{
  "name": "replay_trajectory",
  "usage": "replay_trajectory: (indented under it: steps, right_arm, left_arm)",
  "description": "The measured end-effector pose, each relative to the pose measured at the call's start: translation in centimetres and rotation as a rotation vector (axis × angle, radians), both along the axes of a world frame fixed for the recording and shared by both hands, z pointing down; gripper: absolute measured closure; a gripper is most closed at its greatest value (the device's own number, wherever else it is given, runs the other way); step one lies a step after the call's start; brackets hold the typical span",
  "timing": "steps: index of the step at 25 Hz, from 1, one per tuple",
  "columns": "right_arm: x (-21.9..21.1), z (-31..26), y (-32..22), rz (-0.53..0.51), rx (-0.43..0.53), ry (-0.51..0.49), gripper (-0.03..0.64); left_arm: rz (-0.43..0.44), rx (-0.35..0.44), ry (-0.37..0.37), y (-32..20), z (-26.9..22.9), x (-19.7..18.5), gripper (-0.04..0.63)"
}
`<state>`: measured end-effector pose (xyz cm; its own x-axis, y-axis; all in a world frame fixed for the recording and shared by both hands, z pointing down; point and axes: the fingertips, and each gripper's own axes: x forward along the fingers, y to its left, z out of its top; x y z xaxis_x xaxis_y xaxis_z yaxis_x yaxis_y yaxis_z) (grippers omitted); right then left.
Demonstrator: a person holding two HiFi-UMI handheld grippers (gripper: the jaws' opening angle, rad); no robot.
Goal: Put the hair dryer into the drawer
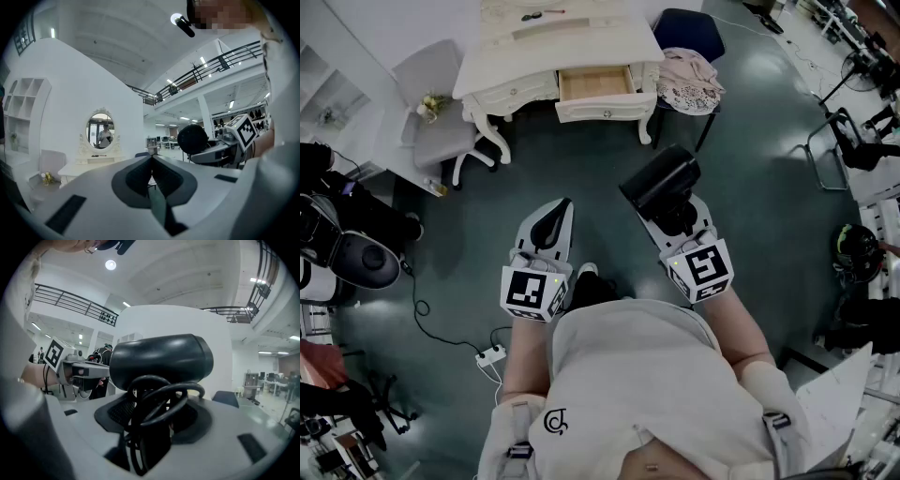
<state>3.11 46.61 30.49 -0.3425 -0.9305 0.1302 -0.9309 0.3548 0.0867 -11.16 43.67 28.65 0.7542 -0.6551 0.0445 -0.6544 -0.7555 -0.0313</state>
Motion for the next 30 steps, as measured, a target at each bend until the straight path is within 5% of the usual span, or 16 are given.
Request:
replay_trajectory:
  steps: [20, 30]
  right_arm:
    - [2.0, 1.4, 0.7, -0.019, -0.017, -0.087, 0.379]
    - [3.4, 3.2, -4.8, 0.007, -0.071, -0.096, 0.379]
  left_arm:
    - [0.006, 0.004, -0.020, 0.9, 0.1, 2.5, 0.583]
    - [0.020, -0.025, -0.045, -4.4, 2.4, 3.2, 0.583]
